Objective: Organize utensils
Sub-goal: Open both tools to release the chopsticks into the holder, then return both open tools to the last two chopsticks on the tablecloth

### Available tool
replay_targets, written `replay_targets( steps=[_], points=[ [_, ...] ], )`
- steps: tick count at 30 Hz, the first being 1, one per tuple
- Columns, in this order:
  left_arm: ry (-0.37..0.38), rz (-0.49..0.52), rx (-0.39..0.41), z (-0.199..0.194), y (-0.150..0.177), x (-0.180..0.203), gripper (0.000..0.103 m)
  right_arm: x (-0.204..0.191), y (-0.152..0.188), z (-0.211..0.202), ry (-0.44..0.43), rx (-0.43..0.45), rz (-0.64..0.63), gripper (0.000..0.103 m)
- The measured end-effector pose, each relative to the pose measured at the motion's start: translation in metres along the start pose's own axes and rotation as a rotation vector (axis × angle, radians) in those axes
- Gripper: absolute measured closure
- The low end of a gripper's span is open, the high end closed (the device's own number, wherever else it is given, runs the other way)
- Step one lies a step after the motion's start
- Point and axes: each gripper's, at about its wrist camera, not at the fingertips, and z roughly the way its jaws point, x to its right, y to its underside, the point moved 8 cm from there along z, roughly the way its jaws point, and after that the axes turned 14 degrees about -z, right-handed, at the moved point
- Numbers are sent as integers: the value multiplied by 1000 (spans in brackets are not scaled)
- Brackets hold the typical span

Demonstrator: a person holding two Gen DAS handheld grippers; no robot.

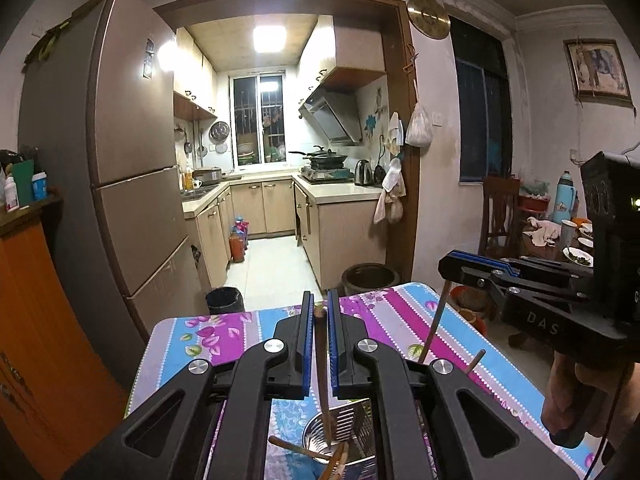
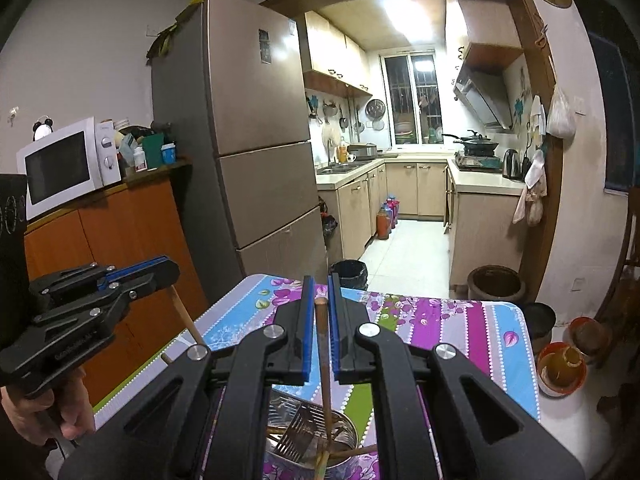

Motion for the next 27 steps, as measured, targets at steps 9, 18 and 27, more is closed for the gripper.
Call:
replay_targets(
  steps=[9, 18, 27],
  points=[
    [-12, 10, 21, -16, -2, 3, 74, -3, -1, -24, 18, 10, -6, 77],
    [-13, 68, 137, -102, 33, 1, 49, -29, 12, -135, 4, 82, -64, 33],
    [28, 59, 106, -199, 178, -8, 35, -88, 160, -233, 42, 60, -73, 28]
  ],
)
